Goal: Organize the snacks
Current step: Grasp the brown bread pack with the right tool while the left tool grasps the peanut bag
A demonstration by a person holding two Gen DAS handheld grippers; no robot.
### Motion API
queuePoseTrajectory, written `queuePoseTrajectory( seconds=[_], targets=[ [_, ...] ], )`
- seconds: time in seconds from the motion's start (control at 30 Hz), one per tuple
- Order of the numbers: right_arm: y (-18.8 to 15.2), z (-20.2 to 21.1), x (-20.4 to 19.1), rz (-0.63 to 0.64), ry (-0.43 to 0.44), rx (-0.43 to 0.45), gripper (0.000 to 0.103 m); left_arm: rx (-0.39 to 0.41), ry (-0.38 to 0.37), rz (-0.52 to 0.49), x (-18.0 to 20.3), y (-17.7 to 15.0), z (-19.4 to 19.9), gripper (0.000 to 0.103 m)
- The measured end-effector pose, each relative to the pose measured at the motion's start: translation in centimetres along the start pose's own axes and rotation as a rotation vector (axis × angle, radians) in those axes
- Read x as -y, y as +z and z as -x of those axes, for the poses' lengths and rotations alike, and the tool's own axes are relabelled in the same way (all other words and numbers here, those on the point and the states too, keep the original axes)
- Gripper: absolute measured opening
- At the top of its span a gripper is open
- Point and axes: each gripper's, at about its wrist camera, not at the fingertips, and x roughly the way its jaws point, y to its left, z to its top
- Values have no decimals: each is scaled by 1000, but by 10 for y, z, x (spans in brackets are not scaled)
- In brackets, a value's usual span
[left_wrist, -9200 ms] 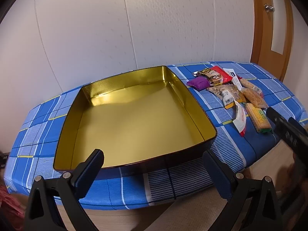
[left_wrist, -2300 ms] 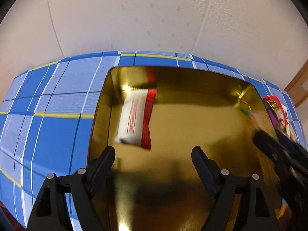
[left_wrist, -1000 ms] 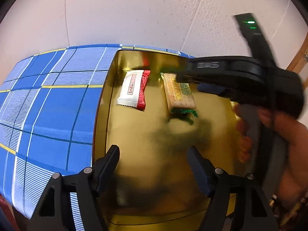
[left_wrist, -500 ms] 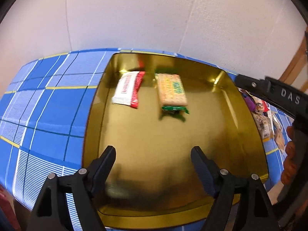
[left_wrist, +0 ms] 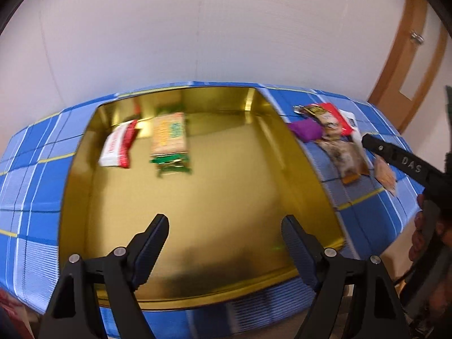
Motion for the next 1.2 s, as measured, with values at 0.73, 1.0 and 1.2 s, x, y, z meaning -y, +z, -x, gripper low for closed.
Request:
queuePoseTrajectory(
  seconds=[0.73,1.0,1.2],
  targets=[
    [0,-62,191,-278,-12,-47,53,-3,-93,-161,100,17,-16,91],
    [-41,-25,143,-169,78,11,64,-34,-77,-156,109,17,-31,91],
    [-42,-29,119,-17,-2,33,84,-30,-71,-153,113,19,-33,91]
  ],
)
